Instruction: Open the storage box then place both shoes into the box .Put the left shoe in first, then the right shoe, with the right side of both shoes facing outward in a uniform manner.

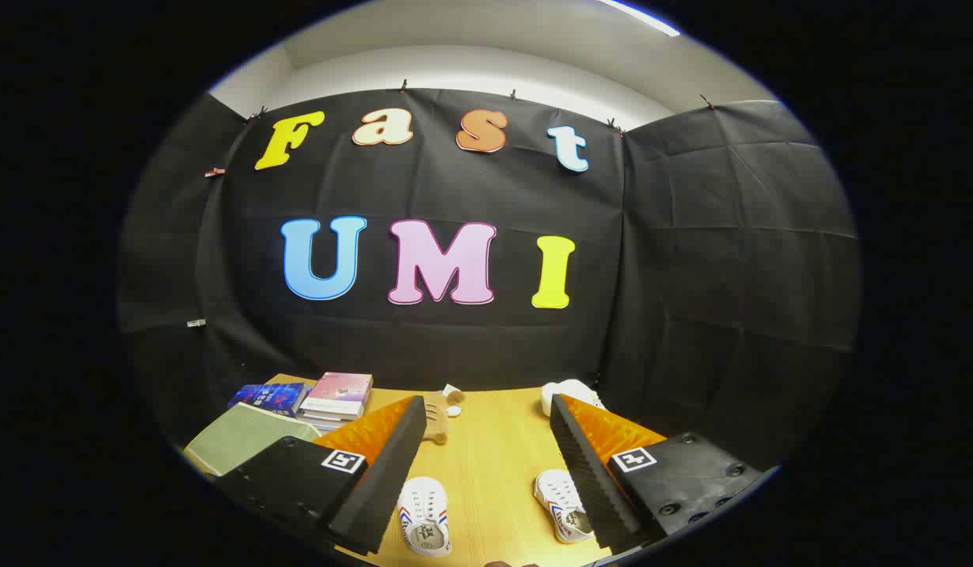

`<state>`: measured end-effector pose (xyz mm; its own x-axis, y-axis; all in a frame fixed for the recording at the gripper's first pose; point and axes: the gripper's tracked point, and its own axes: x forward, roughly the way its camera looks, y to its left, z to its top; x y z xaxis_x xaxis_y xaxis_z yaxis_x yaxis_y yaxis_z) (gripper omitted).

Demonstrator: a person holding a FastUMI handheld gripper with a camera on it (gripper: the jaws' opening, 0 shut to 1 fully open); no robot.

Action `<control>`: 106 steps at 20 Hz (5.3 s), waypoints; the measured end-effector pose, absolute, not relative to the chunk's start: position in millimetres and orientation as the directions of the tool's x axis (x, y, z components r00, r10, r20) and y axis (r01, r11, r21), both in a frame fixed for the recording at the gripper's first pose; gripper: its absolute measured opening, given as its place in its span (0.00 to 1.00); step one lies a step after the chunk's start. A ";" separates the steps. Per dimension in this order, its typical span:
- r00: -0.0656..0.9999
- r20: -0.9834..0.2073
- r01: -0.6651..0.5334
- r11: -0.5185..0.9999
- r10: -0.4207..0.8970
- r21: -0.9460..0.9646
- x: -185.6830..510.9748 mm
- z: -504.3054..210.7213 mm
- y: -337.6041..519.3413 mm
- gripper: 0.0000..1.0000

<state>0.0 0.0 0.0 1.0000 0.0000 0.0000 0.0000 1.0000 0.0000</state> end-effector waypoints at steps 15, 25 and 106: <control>0.998 -0.049 -0.049 0.999 0.049 0.008 14.7 -16.5 21.0 0.97; 0.981 -0.159 -0.110 0.993 0.114 0.035 25.1 -45.3 36.9 0.97; -0.034 -0.249 -0.268 0.231 0.968 0.935 -92.0 -55.6 556.5 0.07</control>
